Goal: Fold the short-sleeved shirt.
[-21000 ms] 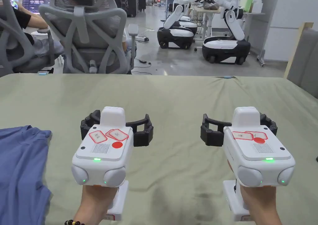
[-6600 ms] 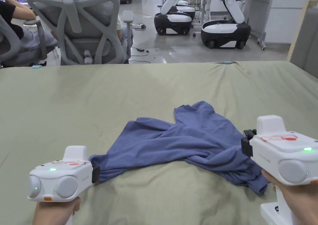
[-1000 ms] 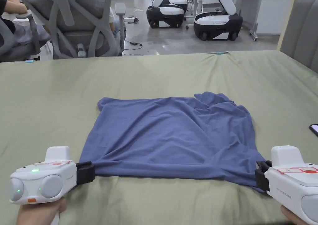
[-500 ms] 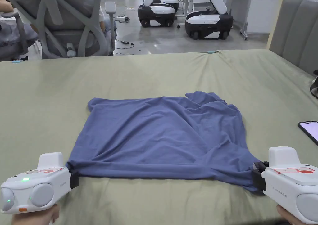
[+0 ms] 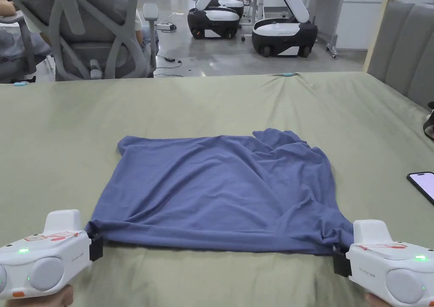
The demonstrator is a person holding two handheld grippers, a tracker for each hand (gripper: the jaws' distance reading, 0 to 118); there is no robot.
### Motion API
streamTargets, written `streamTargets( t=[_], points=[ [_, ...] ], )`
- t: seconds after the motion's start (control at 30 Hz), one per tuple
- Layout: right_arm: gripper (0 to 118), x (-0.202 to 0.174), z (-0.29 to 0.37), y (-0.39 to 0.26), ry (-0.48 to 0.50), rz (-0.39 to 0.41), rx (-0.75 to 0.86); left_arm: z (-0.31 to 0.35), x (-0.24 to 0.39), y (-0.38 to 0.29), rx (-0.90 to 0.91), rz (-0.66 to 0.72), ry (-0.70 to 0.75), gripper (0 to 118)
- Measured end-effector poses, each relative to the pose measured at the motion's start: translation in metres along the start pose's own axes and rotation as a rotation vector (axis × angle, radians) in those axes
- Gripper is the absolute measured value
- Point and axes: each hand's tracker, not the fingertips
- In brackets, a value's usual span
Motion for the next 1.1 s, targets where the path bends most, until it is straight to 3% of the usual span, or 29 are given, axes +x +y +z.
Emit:
streamTargets(
  t=[0.37, 0.6, 0.83, 0.9, 0.93, 0.97, 1.0, 1.03, 1.07, 1.1],
  points=[
    [11, 0.01, -0.013, 0.115, -0.048, 0.051, 0.171, -0.013, 0.0, 0.101, 0.125, -0.021, -0.018, 5],
    [11, 0.017, -0.11, 0.176, -0.074, 0.025, 0.109, -0.102, 0.02, 0.154, 0.036, -0.048, 0.006, 4],
    [12, 0.017, -0.185, 0.17, -0.09, 0.03, -0.012, -0.165, 0.029, 0.139, -0.11, -0.047, 0.046, 5],
    [16, 0.018, -0.19, 0.168, -0.083, 0.023, -0.016, -0.168, 0.028, 0.133, -0.111, -0.045, 0.049, 5],
    [33, 0.018, -0.188, 0.168, -0.082, 0.02, -0.013, -0.167, 0.029, 0.131, -0.112, -0.044, 0.051, 9],
    [59, 0.019, -0.185, 0.168, -0.08, 0.02, -0.006, -0.164, 0.029, 0.129, -0.106, -0.037, 0.052, 21],
    [89, 0.019, -0.179, 0.167, -0.082, 0.027, 0.011, -0.158, 0.027, 0.128, -0.094, -0.023, 0.045, 46],
    [118, 0.018, -0.171, 0.165, -0.092, 0.036, 0.03, -0.152, 0.025, 0.128, -0.086, -0.008, 0.033, 88],
    [118, 0.017, -0.16, 0.161, -0.096, 0.041, 0.046, -0.145, 0.024, 0.126, -0.072, 0.011, 0.03, 115],
    [115, 0.013, -0.144, 0.156, -0.085, 0.036, 0.083, -0.136, 0.023, 0.121, -0.057, 0.021, 0.028, 118]
  ],
)
